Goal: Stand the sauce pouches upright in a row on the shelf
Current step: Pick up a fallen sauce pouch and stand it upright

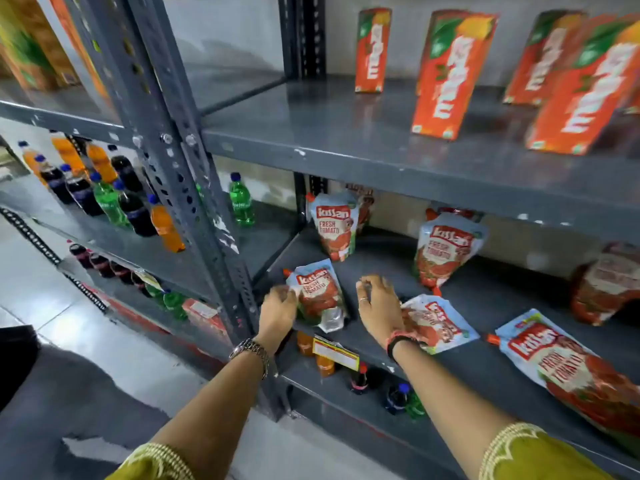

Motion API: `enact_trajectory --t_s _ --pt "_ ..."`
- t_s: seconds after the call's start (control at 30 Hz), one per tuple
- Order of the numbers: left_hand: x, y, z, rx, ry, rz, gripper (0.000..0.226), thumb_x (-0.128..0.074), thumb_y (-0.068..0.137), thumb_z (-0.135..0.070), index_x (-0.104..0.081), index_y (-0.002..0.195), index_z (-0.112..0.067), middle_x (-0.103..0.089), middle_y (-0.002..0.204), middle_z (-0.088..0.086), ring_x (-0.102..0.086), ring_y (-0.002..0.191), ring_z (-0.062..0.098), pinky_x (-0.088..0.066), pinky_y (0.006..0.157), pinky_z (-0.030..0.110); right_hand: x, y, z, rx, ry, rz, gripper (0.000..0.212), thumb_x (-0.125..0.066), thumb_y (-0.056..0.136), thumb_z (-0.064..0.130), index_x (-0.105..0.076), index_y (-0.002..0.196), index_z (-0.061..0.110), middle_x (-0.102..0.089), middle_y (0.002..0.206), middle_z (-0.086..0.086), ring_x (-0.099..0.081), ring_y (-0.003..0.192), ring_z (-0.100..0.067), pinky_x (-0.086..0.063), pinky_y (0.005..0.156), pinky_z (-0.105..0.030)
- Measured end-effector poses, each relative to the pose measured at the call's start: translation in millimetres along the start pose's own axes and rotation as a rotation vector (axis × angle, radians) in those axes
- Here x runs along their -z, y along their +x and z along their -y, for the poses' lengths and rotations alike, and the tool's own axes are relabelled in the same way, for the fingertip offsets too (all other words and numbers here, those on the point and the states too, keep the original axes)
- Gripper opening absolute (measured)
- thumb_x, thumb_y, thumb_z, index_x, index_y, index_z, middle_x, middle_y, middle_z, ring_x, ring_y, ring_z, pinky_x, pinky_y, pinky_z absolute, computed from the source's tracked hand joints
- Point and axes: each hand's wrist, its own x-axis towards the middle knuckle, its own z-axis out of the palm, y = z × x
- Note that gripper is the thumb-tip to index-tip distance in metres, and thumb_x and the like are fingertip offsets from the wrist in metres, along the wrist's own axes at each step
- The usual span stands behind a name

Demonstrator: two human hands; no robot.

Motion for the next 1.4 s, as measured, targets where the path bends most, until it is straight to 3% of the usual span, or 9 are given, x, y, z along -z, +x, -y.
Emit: enact_trajectory --t_s 0.2,0.3,0.43,0.5,0.67,0.93,1.1,1.23,1.4 --pt "-2.2 69.0 14.9 0.208 -0.092 0.168 0.019 -0.049 0.089 -0.021 -0.062 0.089 -0.006 -0.064 0.091 0.017 -0.064 0.086 0.032 -0.055 0.083 0.042 -56.8 55.0 -0.2 -0.381 0.090 0.164 0.027 -0.045 0.091 0.010 -0.068 0.097 -0.002 -0.066 0.117 -0.025 -0.059 0.112 -0.036 -0.044 0.092 -0.036" --pt "-4.8 79.9 16.3 0.213 -0.153 0.245 0.017 -0.055 0.089 -0.017 -0.062 0.099 -0.006 -0.064 0.092 0.014 -0.063 0.075 0.027 -0.056 0.074 0.040 -75.5 74.4 -7.1 -0.531 0.222 0.136 0.020 -0.052 0.084 0.008 -0.065 0.069 0.005 -0.070 0.102 -0.024 -0.065 0.097 -0.033 -0.051 0.087 -0.041" --pt "-2.1 77.2 28.3 0.211 -0.213 0.230 0.011 -0.058 0.088 -0.010 -0.064 0.079 -0.009 -0.067 0.093 0.016 -0.061 0.065 0.019 -0.055 0.057 0.027 -62.9 59.9 5.0 -0.660 0.491 0.226 0.017 -0.059 0.087 0.008 -0.065 0.071 0.004 -0.062 0.072 -0.008 -0.056 0.065 -0.019 -0.047 0.054 -0.023" --pt "-0.1 77.4 27.9 0.196 -0.321 0.220 0.009 -0.058 0.088 -0.010 -0.066 0.083 -0.009 -0.070 0.098 0.020 -0.066 0.071 0.022 -0.055 0.052 0.026 -52.6 54.9 7.8 -0.642 0.551 0.231 0.010 -0.060 0.087 0.005 -0.070 0.086 0.005 -0.065 0.067 -0.001 -0.057 0.063 -0.013 -0.048 0.056 -0.022" --pt "11.2 85.0 -27.8 -0.101 -0.441 0.206 0.008 -0.056 0.090 -0.009 -0.061 0.095 -0.011 -0.061 0.095 0.012 -0.062 0.091 0.025 -0.059 0.068 0.031 -37.1 69.0 20.5 -0.386 0.462 -0.093 0.027 -0.070 0.074 0.009 -0.069 0.057 0.030 -0.072 0.078 -0.004 -0.066 0.078 -0.019 -0.058 0.083 -0.047" --pt "-17.6 136.7 -36.4 -0.199 -0.220 0.128 0.007 -0.064 0.084 -0.020 -0.065 0.091 -0.018 -0.069 0.096 0.010 -0.067 0.095 0.031 -0.056 0.086 0.051 -46.6 77.1 26.7 -0.393 0.477 -0.263 0.014 -0.071 0.078 0.007 -0.072 0.090 0.000 -0.071 0.085 -0.011 -0.061 0.082 -0.016 -0.054 0.094 -0.044" --pt "-18.4 120.0 -24.5 -0.059 -0.386 0.110 0.018 -0.052 0.092 -0.021 -0.059 0.108 -0.017 -0.062 0.099 0.004 -0.063 0.085 0.021 -0.059 0.071 0.038 -24.4 70.6 16.5 -0.353 0.370 -0.280 0.024 -0.067 0.082 0.012 -0.071 0.105 0.010 -0.073 0.107 -0.009 -0.063 0.095 -0.014 -0.047 0.077 -0.018" --pt "-30.4 78.1 -3.1 0.242 -0.458 0.327 0.017 -0.044 0.094 -0.006 -0.051 0.109 -0.010 -0.059 0.083 0.005 -0.056 0.063 0.020 -0.053 0.040 0.023 27.7 40.1 -40.0 -0.461 0.181 -0.430 0.027 -0.058 0.078 0.017 -0.067 0.103 0.020 -0.061 0.097 -0.002 -0.061 0.099 -0.024 -0.041 0.078 -0.024" --pt "-91.2 29.8 -16.9 0.019 -0.136 0.686 0.028 -0.047 0.093 -0.010 -0.059 0.118 -0.005 -0.065 0.101 0.008 -0.063 0.078 0.018 -0.057 0.061 0.025 72.6 -24.0 -101.7 -0.685 -0.011 -0.440 0.031 -0.053 0.080 0.021 -0.063 0.098 -0.001 -0.063 0.108 -0.027 -0.057 0.102 -0.041 -0.041 0.071 -0.034"
